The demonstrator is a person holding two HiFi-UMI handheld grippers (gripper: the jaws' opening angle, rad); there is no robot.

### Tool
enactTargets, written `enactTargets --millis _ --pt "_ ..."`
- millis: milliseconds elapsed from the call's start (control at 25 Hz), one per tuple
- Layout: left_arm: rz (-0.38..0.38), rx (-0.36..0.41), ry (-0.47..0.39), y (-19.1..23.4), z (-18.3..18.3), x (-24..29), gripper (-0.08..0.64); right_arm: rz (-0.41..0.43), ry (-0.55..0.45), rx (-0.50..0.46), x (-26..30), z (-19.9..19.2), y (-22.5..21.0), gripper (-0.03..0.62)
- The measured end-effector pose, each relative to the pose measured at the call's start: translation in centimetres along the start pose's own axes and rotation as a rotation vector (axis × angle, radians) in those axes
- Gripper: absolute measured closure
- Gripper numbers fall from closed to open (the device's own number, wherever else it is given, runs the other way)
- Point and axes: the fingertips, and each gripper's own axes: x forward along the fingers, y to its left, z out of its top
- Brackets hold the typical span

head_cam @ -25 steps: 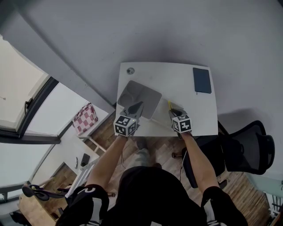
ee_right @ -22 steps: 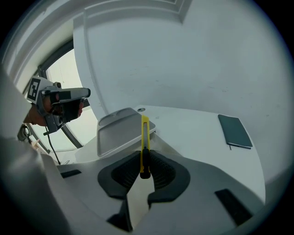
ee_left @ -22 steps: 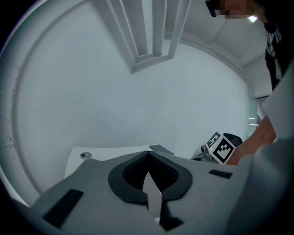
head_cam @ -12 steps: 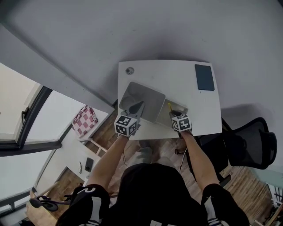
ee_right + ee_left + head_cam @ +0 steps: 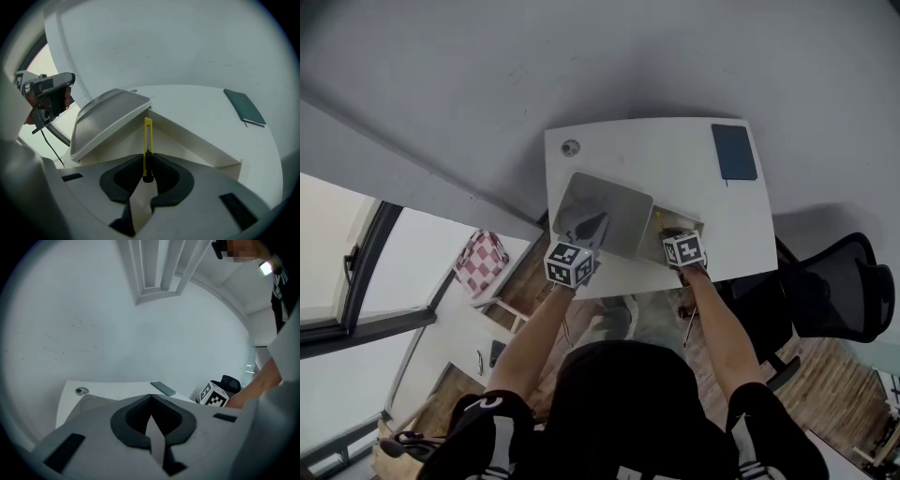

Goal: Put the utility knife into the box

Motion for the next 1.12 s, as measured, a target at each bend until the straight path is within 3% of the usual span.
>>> enactTargets --millis 360,760,1120 --pt "-0.004 0.002 0.007 0.4 -0.1 0.4 0.535 -0.001 0.074 -0.001 1.7 -0.9 0.0 0.515" --pt "0.02 -0.01 -0.004 0.9 0.0 -0.4 0.535 0.017 0.078 0.025 1.7 -0.8 0.1 0.5" --pt "0.043 -0.021 -0.027 1.0 1.0 -0.6 0.535 0.024 -0.017 0.055 -0.8 1.1 -0.5 0.476"
